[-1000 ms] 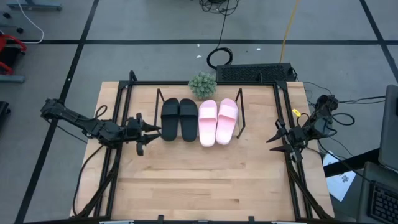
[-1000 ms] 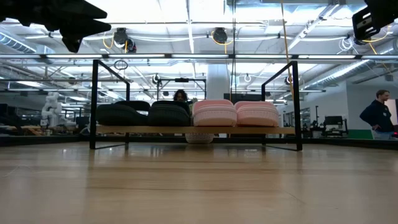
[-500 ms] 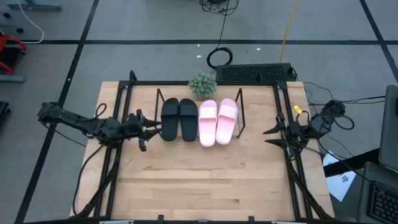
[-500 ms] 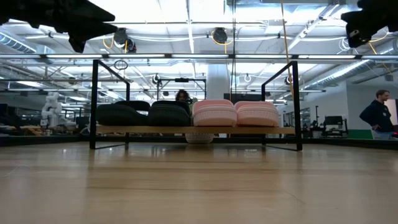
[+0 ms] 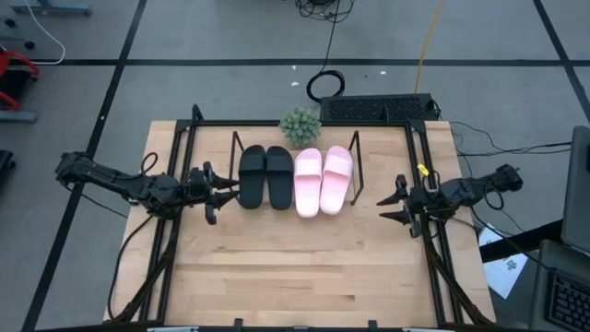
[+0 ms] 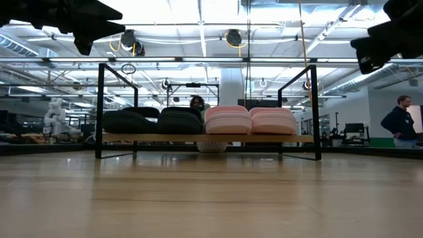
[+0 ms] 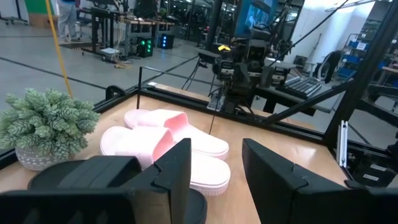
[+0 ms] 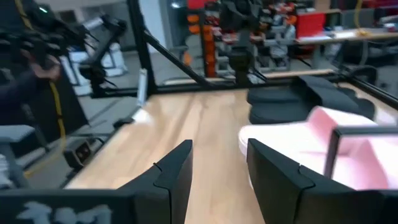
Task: Pick and place slides into the shelf
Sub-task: Return to Home Position
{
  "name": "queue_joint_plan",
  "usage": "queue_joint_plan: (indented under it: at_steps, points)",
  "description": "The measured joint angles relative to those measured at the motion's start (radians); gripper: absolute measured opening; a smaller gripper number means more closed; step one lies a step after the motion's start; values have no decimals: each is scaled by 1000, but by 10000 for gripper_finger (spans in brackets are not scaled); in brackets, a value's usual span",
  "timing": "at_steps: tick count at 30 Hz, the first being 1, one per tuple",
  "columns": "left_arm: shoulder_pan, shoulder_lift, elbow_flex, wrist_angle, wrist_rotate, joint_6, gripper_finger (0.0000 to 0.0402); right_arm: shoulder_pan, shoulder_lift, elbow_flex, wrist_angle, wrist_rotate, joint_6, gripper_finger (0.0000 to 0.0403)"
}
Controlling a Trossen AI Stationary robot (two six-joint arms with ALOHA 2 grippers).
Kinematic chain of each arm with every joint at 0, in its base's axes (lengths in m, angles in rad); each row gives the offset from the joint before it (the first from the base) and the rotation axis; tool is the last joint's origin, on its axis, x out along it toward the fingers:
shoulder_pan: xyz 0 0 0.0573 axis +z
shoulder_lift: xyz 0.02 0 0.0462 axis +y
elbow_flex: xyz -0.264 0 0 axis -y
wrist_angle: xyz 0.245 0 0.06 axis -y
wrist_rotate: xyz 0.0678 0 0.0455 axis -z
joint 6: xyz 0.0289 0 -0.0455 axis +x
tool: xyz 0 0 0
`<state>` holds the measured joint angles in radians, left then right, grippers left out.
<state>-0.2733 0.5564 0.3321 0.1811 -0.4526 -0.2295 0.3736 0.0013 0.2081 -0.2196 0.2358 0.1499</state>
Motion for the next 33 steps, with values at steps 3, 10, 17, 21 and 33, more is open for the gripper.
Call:
queue_joint_plan:
  at_steps: [3, 10, 17, 21, 33]
  points:
    - [0, 0, 0, -6, 0, -1, 145, -88, 0, 0, 28, -123, -22, 144]
    - [0, 34, -81, 96, 10, -34, 145, -297, 0, 0, -1, -331, -17, 144]
    - [11, 8, -162, 193, 42, 15, 145, -450, 0, 0, 2, -516, -7, 144]
    - [12, -47, -107, 14, 38, 25, 145, -491, 0, 0, -28, -555, 8, 144]
    - [-46, -333, -64, -339, 6, 18, 145, -512, 0, 0, -61, -564, 19, 144]
